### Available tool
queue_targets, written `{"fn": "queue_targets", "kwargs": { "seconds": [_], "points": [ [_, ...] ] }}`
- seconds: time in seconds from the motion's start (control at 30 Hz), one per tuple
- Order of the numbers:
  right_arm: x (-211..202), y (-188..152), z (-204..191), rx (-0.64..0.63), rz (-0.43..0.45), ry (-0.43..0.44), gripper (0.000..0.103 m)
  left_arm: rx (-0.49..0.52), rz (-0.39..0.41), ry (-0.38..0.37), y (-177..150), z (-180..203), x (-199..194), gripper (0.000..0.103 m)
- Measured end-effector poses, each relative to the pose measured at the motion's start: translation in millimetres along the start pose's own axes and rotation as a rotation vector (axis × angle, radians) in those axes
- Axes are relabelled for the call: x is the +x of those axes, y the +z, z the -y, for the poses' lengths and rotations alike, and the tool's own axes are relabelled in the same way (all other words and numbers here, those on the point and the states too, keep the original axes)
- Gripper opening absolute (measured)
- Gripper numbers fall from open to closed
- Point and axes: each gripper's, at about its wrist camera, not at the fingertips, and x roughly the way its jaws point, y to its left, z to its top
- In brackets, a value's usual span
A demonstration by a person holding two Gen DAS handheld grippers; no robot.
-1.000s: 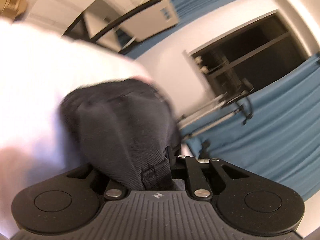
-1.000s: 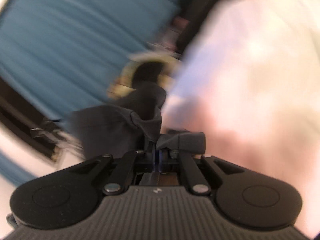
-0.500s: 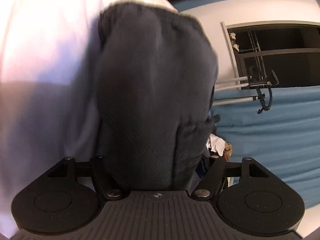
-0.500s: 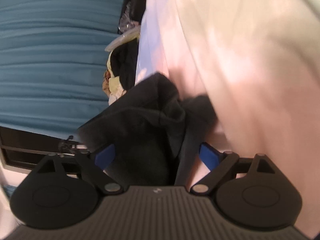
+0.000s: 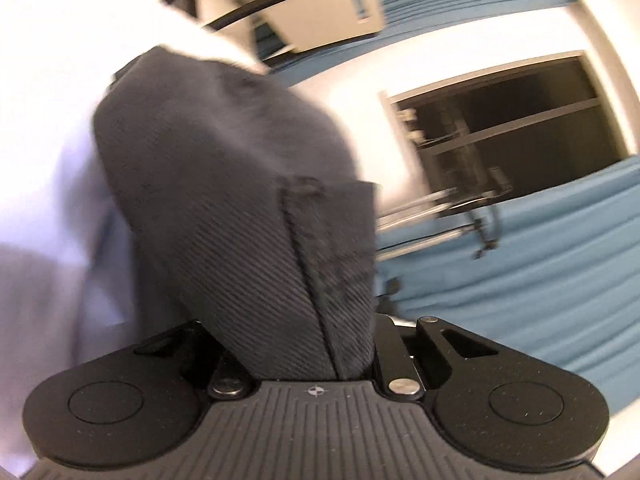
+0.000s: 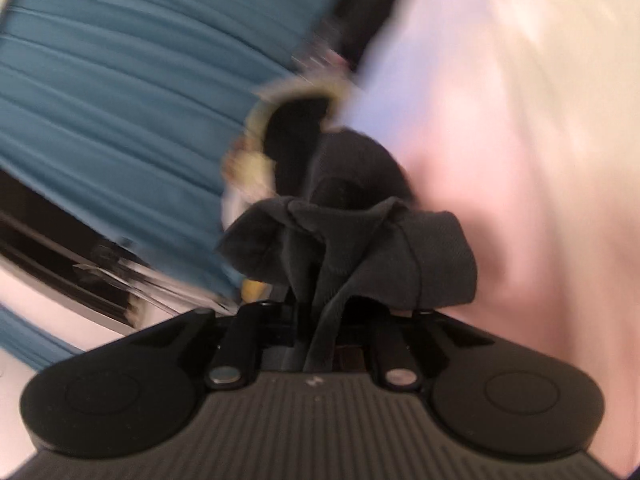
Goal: Fold clothes
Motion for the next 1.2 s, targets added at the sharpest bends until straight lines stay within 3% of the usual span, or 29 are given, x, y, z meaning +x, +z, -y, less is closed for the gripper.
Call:
{"fn": "queue_targets", "kwargs": {
  "seconds": [0.1, 0.17, 0.3, 0.33, 0.4, 0.47, 0.5, 0.53, 0.6, 0.77, 0.87, 0.97, 1.1, 1.2],
  "points": [
    [-14, 24, -16, -0.055, 0.127, 0.087, 0.013, 0.030, -0.041, 0.009, 0, -2, 5, 0.016],
    [-18, 36, 0, -0.072, 0.174, 0.033, 0.014, 0.065, -0.094, 0.073, -5, -7, 16, 0.017],
    [4, 35, 76, 0.036, 0.034, -0.202, 0.018, 0.100, -0.160, 0.186, -12, -24, 29, 0.025],
    [6, 31, 96, 0.083, 0.021, -0.198, 0.019, 0.087, -0.162, 0.184, -10, -28, 29, 0.032],
    [3, 30, 106, 0.123, 0.027, -0.157, 0.022, 0.092, -0.163, 0.181, -8, -29, 30, 0.036],
    [-1, 32, 90, 0.046, 0.017, -0.192, 0.034, 0.161, -0.164, 0.211, -8, -23, 29, 0.045],
    [-6, 33, 80, -0.017, 0.013, -0.216, 0.046, 0.194, -0.162, 0.235, -8, -20, 29, 0.056],
    [-13, 32, 71, -0.088, 0.011, -0.243, 0.062, 0.221, -0.164, 0.250, -8, -16, 29, 0.060],
    [-28, 28, 53, -0.235, 0.013, -0.308, 0.078, 0.270, -0.184, 0.263, -9, -5, 28, 0.066],
    [-74, 7, 4, -0.450, 0.090, -0.360, 0.085, 0.441, -0.222, 0.327, -30, 32, 16, 0.083],
    [-82, 0, -23, -0.510, 0.163, -0.333, 0.088, 0.579, -0.227, 0.345, -49, 48, -8, 0.088],
    [-91, -22, -48, -0.563, 0.168, -0.257, 0.090, 0.711, -0.225, 0.337, -66, 53, -41, 0.090],
    [-82, -62, -70, -0.602, 0.046, -0.102, 0.091, 0.727, -0.257, 0.284, -47, 71, -39, 0.090],
    [-69, -91, -82, -0.658, -0.065, -0.036, 0.091, 0.731, -0.272, 0.272, -20, 79, -30, 0.090]
  ]
}}
